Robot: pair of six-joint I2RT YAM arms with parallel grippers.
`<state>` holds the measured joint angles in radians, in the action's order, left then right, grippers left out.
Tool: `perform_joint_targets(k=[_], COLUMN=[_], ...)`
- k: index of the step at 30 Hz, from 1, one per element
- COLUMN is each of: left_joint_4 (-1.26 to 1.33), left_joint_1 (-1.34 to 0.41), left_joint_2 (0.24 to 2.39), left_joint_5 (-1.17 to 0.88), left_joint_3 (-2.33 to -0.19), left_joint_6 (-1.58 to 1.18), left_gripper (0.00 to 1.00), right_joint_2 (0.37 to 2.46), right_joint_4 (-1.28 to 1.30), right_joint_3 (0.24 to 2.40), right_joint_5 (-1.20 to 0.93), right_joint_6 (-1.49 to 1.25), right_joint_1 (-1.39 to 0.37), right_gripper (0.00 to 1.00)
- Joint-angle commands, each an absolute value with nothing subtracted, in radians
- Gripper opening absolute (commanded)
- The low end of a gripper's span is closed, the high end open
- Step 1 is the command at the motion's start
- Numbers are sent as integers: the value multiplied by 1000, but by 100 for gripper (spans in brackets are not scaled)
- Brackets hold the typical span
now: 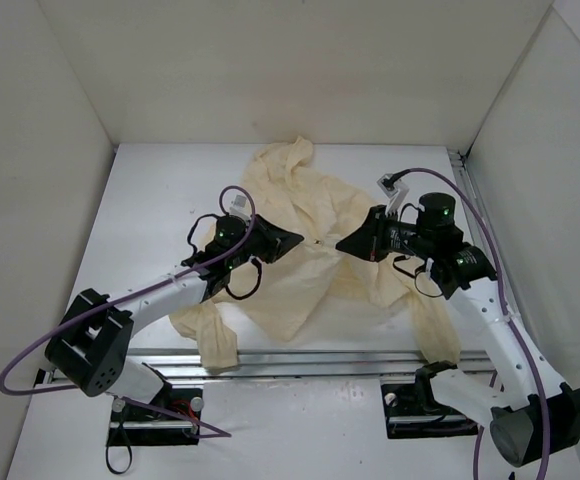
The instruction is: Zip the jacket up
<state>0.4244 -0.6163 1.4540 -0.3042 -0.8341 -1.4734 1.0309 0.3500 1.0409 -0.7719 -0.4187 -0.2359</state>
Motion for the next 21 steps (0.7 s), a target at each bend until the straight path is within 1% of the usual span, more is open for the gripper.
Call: perform_joint_targets(k=[1,6,11,15,21], left_joint_4=[489,436,408,341,203], left_joint_1=[-603,-592,-528,-476,-378], left_joint_2=[1419,1379,1379,1345,1267], left_joint_5=[-262,-241,-261,-239,-180], left_joint_3=[-839,-838,-798,-790,-844], left_joint_6=[-1414,-1347,-1315,-1257,-1158], left_gripper=[0,0,0,0,0], right_joint_2=[1005,1003,997,989,1002], right_joint_4=[282,282,284,290,346], right_joint_3=[1083,1069,1101,1141,1206], right_joint_5=[-807,-793,-779,-762,-684], right_joint_6=[-425,-426,-425,-414,-373], right_joint_1=[-229,-229,-224,-215,-203], right_gripper=[0,0,0,0,0])
